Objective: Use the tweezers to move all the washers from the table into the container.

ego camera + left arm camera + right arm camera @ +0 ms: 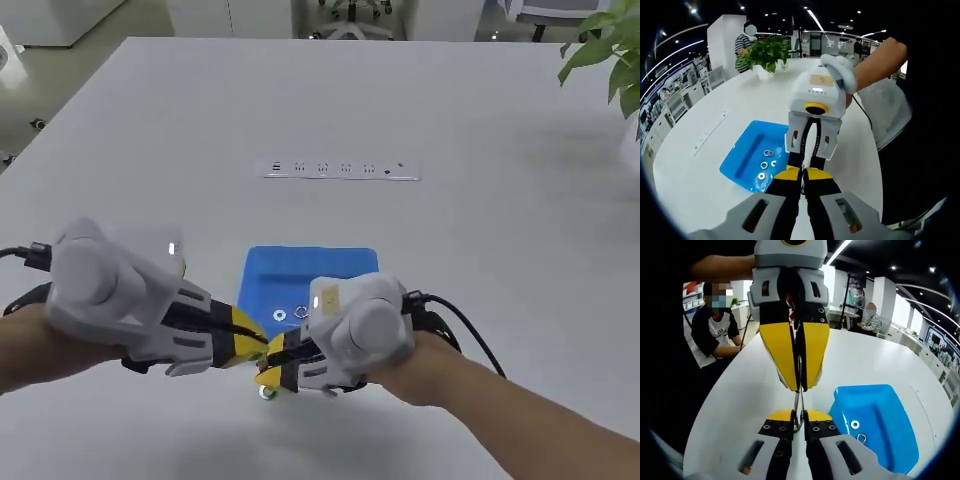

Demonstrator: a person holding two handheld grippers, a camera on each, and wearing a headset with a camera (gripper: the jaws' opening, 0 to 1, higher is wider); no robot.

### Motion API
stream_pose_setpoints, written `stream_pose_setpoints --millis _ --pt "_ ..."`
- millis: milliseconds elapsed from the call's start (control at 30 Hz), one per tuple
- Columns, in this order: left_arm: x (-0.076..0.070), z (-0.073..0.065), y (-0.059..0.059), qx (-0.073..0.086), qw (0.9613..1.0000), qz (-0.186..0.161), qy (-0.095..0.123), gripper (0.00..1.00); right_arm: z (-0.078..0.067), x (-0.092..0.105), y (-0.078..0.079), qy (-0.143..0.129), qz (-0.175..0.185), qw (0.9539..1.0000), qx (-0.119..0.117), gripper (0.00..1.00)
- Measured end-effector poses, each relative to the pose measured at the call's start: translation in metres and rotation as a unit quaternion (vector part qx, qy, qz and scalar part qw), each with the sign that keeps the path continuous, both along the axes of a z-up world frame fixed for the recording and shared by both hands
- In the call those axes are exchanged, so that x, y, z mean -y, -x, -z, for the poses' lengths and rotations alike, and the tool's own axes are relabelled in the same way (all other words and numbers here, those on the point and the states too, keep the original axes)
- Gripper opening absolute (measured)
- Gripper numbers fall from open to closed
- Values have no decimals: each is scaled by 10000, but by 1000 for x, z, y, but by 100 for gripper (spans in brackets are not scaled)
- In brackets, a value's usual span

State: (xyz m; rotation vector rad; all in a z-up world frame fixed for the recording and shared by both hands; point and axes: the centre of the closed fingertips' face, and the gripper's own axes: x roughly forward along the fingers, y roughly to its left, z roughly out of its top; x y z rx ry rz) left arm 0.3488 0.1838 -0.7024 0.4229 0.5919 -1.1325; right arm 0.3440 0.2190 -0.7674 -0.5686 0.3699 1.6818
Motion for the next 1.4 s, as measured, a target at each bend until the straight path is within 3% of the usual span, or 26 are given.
stream_pose_setpoints --millis 267,500,867,1100,1400 --pt "2 -1 1 -9 10000 -16 22 6 0 2 2 67 -6 10000 29 8" --pt "3 -5 3 32 10000 -50 72 12 -10 3 1 -4 81 10000 30 8" --pt "-4 -15 5 28 9988 -331 362 31 -30 6 -3 -86 168 9997 129 8" --pt "-9 -14 11 -3 9974 -511 513 45 -45 8 -8 -115 170 9995 221 8" --pt "-16 -16 13 40 9932 -907 724 65 -63 10 -19 -171 188 9992 311 8"
